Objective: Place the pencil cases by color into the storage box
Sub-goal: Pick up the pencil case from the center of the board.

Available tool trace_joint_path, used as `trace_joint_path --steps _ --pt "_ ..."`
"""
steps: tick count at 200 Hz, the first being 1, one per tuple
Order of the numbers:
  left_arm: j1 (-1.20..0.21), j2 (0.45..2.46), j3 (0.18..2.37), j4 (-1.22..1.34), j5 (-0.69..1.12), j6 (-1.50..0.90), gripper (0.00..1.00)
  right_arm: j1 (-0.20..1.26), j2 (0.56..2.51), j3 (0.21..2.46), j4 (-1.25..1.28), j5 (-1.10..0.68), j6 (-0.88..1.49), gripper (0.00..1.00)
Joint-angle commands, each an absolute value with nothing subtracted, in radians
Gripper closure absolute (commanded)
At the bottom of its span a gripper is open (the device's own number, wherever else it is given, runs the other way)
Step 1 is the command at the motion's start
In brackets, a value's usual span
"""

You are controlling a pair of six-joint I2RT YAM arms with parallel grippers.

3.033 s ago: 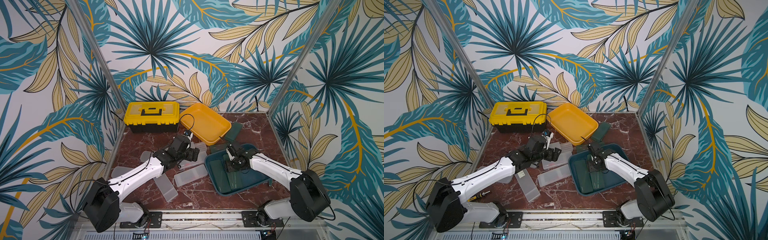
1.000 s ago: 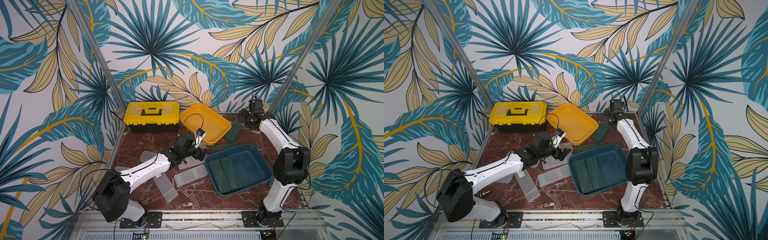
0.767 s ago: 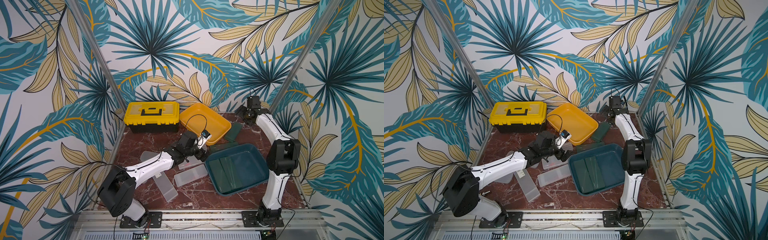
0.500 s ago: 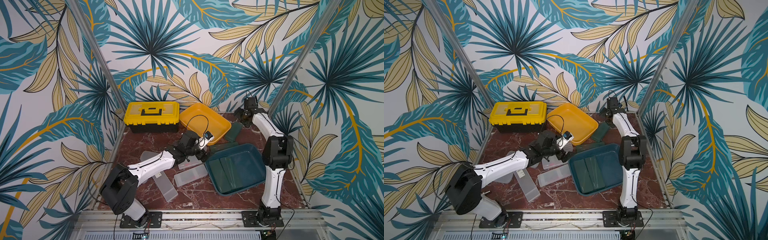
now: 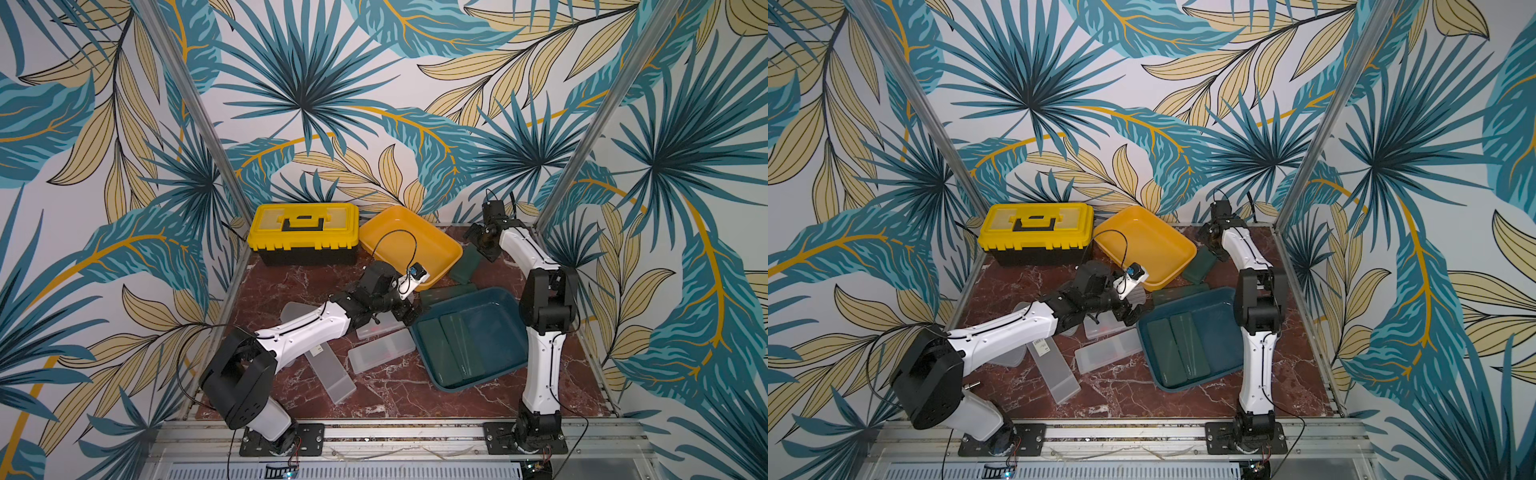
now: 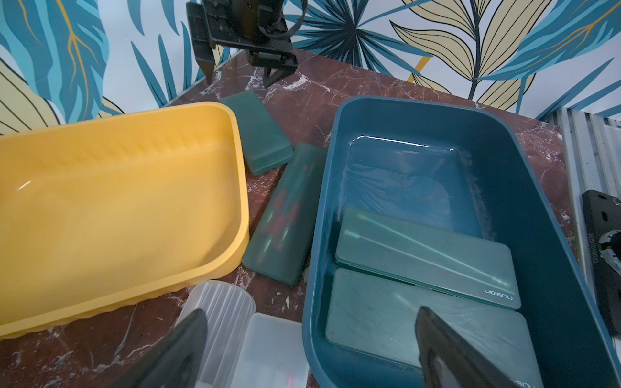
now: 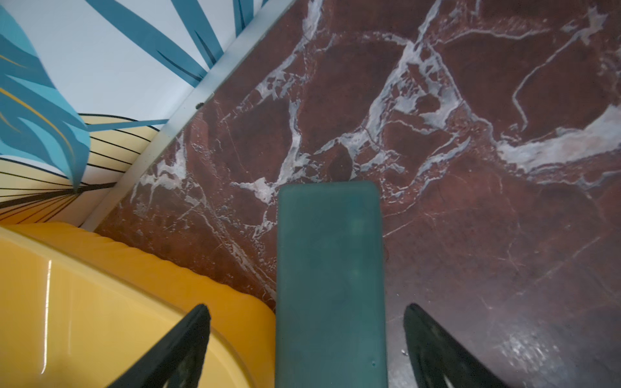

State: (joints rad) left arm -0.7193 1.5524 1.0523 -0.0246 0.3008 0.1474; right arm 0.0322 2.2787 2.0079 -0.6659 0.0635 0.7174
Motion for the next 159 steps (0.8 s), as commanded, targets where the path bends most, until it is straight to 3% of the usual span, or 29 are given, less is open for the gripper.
trace_joint_path --steps 1,159 --pt "-0.724 1.520 1.055 -0.002 0.311 0.130 0.03 0.030 2.301 2.018 -0.701 0.070 0.699 0.09" --pt "-0.723 1.486 1.037 -0.002 0.327 0.132 0.03 0.028 2.425 2.109 -0.742 0.060 0.664 0.09"
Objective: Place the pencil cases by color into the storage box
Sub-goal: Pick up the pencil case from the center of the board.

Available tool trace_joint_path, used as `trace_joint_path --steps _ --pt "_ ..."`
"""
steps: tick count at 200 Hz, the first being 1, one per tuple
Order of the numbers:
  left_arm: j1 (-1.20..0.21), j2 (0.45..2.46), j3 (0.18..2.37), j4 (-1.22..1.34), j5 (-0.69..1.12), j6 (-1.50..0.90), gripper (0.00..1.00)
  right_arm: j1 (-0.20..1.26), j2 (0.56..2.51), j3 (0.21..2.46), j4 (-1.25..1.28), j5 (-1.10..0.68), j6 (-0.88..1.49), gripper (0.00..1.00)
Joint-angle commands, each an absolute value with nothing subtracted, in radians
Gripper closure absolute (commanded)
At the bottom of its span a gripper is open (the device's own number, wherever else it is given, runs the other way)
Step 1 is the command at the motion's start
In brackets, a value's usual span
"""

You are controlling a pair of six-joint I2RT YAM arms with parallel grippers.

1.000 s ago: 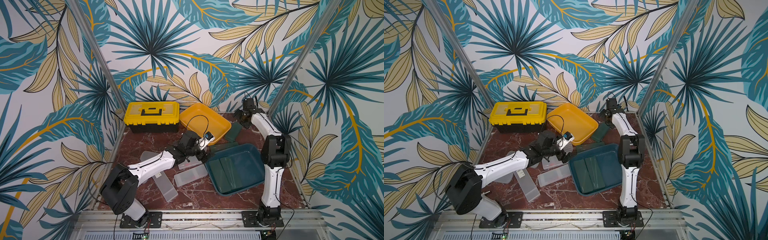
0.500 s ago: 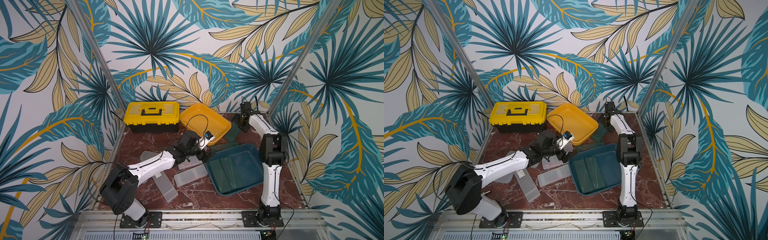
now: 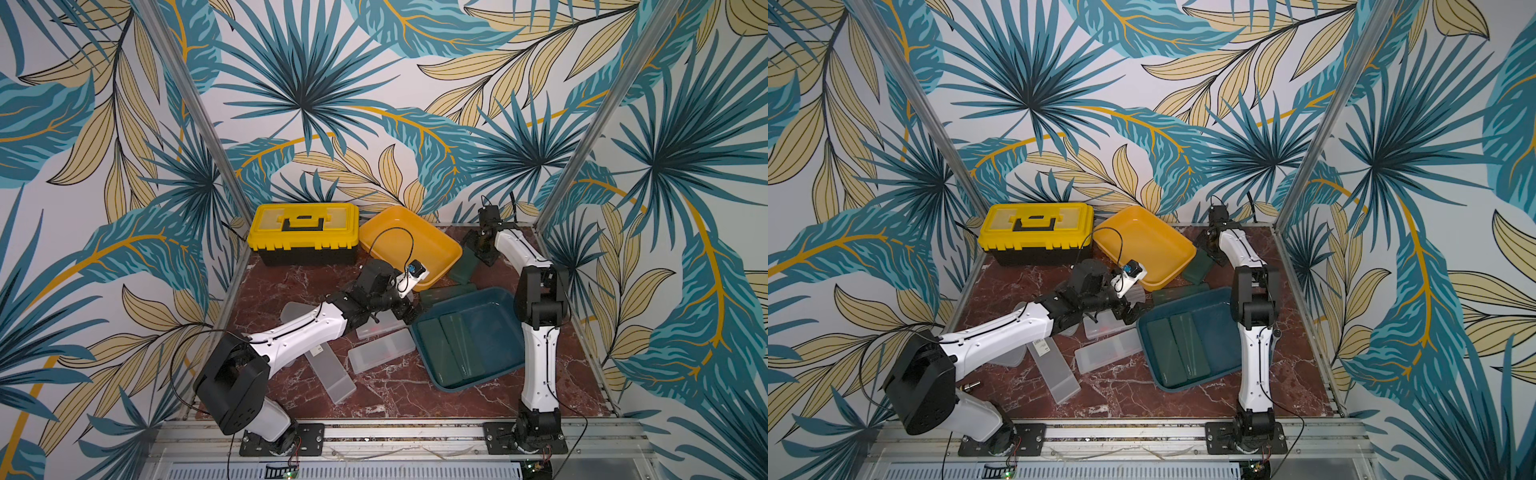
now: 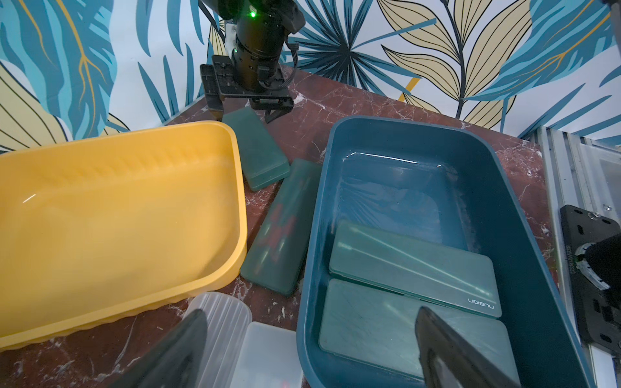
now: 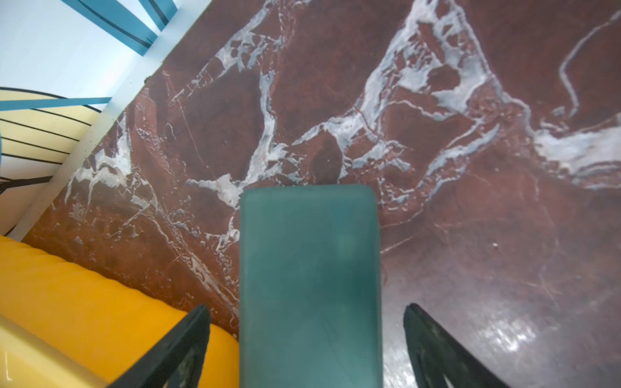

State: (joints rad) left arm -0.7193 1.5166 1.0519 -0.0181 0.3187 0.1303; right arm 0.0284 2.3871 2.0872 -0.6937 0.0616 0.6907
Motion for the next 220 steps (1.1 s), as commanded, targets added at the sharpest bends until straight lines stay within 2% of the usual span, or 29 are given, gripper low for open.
trace_joint_path --steps 1,145,220 --pt "-0.723 1.485 1.037 -0.002 0.327 0.133 0.03 0.028 2.425 2.109 -0.742 0.060 0.663 0.10" --pt "-0.724 1.479 1.034 -0.003 0.325 0.123 0.03 0.017 2.497 2.183 -0.800 0.067 0.619 0.13" --pt "-0.723 1.483 1.039 -0.003 0.325 0.118 0.03 0.016 2.472 2.186 -0.776 0.074 0.600 0.27"
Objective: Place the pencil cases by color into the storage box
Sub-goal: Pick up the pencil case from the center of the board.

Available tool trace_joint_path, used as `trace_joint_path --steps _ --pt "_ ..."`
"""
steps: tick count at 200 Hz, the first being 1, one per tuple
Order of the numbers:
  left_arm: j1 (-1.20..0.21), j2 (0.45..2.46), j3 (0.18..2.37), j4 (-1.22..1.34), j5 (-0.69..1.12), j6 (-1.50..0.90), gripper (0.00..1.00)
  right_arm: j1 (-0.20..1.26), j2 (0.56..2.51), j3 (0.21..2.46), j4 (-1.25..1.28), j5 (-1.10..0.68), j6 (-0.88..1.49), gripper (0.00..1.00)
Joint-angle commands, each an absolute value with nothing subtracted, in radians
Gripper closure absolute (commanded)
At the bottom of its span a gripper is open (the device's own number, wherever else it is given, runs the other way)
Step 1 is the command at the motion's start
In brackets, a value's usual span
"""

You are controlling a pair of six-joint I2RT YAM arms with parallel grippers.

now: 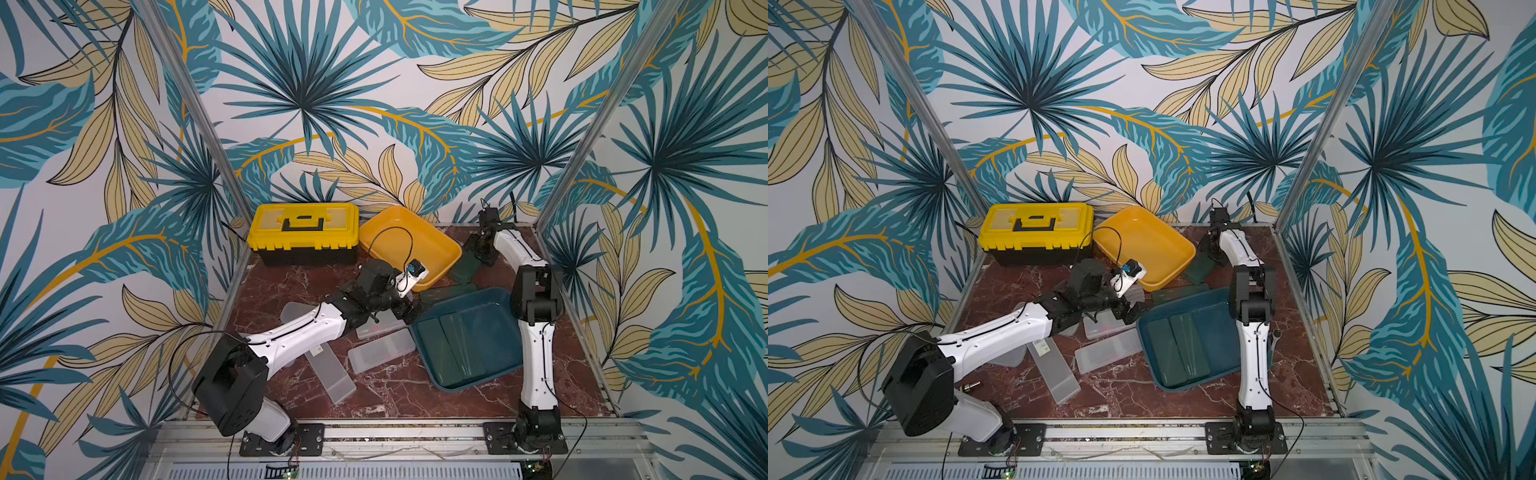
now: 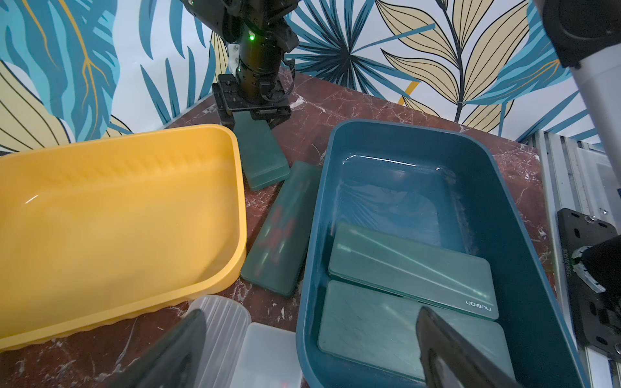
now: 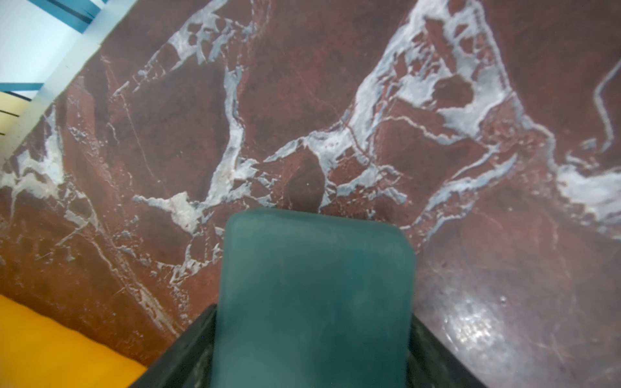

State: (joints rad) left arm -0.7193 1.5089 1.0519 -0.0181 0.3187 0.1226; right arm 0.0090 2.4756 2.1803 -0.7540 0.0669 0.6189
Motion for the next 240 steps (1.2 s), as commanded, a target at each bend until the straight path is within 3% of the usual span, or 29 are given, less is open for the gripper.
trace_joint_path --steps 1,240 --pt "-0.723 1.482 1.039 -0.003 0.325 0.118 0.03 0.015 2.471 2.186 -0.775 0.074 0.600 0.27" --pt "-0.723 1.511 1.075 -0.003 0.299 0.050 0.02 -0.021 2.076 1.880 -0.517 0.038 0.577 0.33"
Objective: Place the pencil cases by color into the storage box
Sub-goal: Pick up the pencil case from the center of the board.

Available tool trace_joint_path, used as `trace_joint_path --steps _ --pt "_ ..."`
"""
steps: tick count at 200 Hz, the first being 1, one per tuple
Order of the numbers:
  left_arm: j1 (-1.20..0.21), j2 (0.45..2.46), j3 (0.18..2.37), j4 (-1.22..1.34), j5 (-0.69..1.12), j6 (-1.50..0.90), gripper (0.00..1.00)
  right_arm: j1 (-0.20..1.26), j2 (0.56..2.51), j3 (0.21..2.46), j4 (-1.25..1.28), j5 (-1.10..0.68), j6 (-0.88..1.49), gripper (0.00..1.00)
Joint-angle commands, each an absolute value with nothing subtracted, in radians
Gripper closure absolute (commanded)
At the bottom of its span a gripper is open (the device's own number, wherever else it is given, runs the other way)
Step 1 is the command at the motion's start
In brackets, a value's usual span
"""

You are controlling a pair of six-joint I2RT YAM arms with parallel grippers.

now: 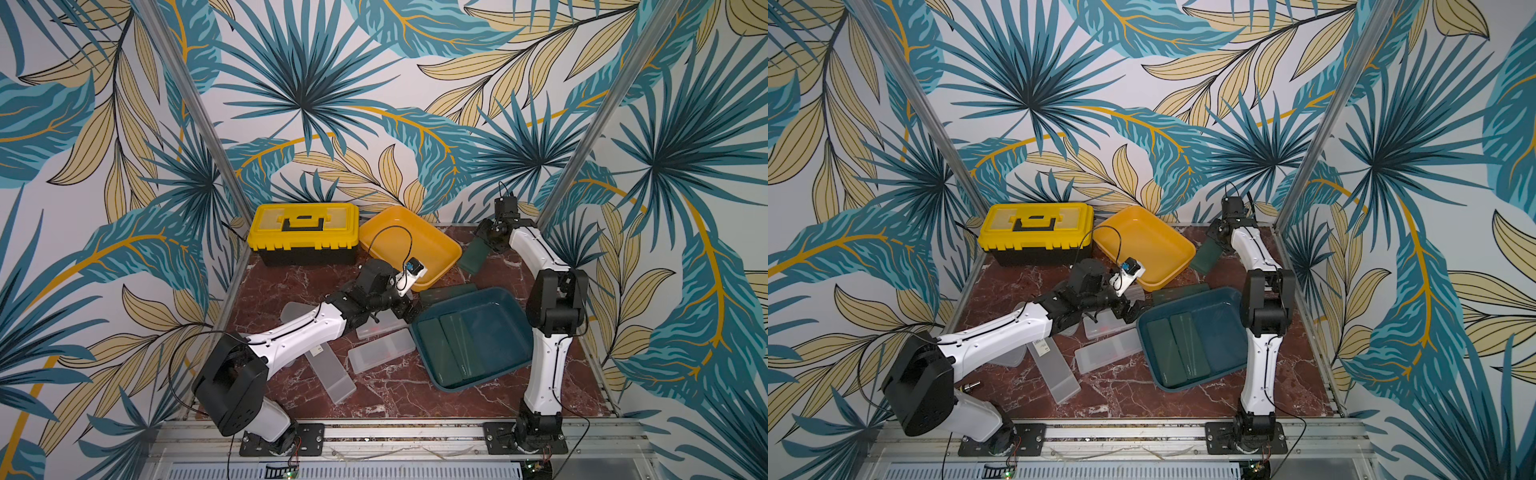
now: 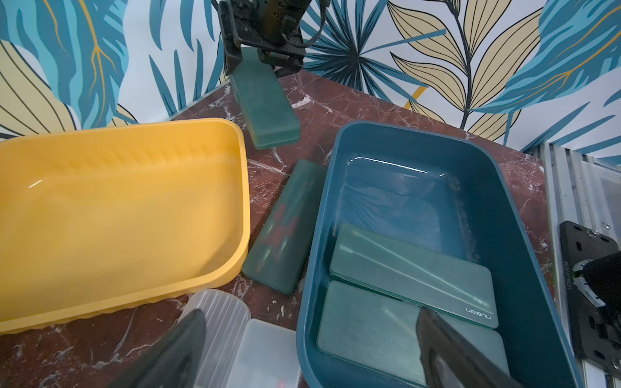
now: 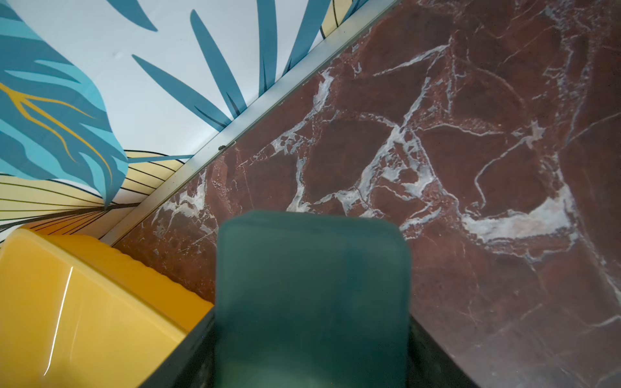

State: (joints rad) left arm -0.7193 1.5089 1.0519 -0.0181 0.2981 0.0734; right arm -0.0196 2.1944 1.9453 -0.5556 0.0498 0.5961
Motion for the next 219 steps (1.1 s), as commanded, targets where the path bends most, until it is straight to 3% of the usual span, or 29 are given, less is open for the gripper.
trace_joint_path --steps 1,121,156,219 --pt "-0.724 1.511 1.075 -0.003 0.299 0.049 0.02 -0.021 2.073 1.876 -0.517 0.038 0.576 0.33" --pt "-0.731 1.510 1.054 -0.003 0.329 0.007 0.02 0.017 1.587 1.365 -0.500 -0.030 0.351 0.33" --pt "-0.768 1.491 1.033 -0.003 0.255 -0.015 0.02 0.039 1.426 1.185 -0.464 -0.029 0.316 0.33" --pt "-0.827 1.424 0.973 -0.004 -0.049 -0.148 0.03 0.064 1.273 1.022 -0.444 -0.018 0.259 0.33"
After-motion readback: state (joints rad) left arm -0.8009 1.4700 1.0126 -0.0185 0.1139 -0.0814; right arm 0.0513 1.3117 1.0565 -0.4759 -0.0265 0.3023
